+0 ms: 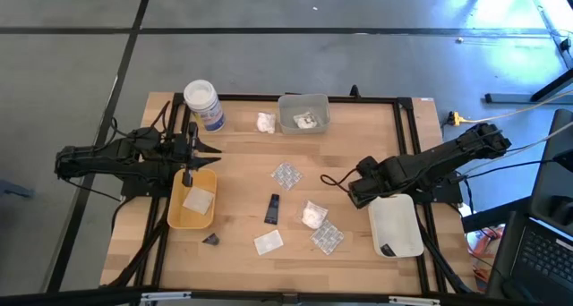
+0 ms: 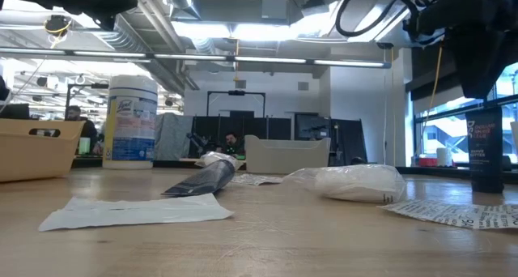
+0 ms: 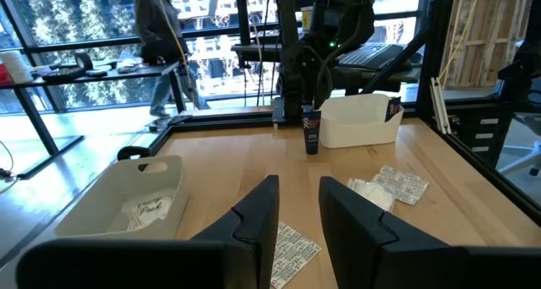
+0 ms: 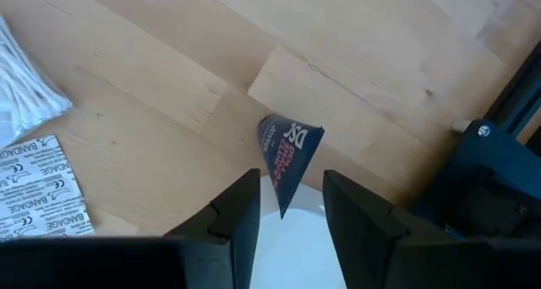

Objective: Pick & Place Travel size toiletries
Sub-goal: Put the blue shaving cream into the white bin

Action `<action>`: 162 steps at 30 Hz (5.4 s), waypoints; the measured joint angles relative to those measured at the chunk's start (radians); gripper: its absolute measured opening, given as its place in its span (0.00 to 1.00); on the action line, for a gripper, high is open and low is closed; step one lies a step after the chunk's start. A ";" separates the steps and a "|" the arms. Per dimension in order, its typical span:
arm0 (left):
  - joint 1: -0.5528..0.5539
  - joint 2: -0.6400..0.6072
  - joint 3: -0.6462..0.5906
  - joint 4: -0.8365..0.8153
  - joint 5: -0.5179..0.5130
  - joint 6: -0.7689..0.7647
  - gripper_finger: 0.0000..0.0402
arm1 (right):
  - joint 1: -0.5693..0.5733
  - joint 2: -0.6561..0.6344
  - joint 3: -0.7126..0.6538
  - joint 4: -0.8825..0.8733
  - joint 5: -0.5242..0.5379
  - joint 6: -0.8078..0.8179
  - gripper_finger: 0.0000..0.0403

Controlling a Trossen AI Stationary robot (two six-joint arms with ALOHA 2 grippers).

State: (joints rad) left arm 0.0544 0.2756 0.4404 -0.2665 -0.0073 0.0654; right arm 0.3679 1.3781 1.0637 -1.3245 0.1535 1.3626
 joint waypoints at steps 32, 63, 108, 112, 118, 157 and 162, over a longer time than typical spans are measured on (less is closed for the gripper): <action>0.000 0.000 0.000 0.000 0.000 0.000 0.21 | 0.066 -0.005 -0.159 0.124 -0.047 0.077 0.26; 0.000 0.000 0.000 0.000 0.000 0.000 0.20 | 0.065 -0.006 -0.103 0.086 -0.004 0.062 0.02; 0.000 0.000 0.000 0.000 0.000 0.000 0.20 | 0.514 -0.005 0.317 -0.161 0.116 0.420 0.00; 0.000 0.000 0.000 0.000 0.000 0.000 0.20 | 0.594 -0.005 0.317 -0.164 0.116 0.526 0.00; 0.000 0.000 0.000 0.000 0.000 0.000 0.20 | 0.675 -0.004 0.317 -0.194 0.098 0.660 0.00; 0.000 0.000 0.000 0.000 0.000 0.000 0.20 | 0.550 0.170 0.202 -0.046 -0.125 0.511 0.00; 0.000 0.000 0.000 0.000 0.000 0.000 0.20 | 0.550 0.170 0.155 0.004 -0.147 0.522 0.00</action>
State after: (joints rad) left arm 0.0544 0.2754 0.4404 -0.2662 -0.0073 0.0654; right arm 0.9180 1.5482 1.2184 -1.3202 0.0067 1.8844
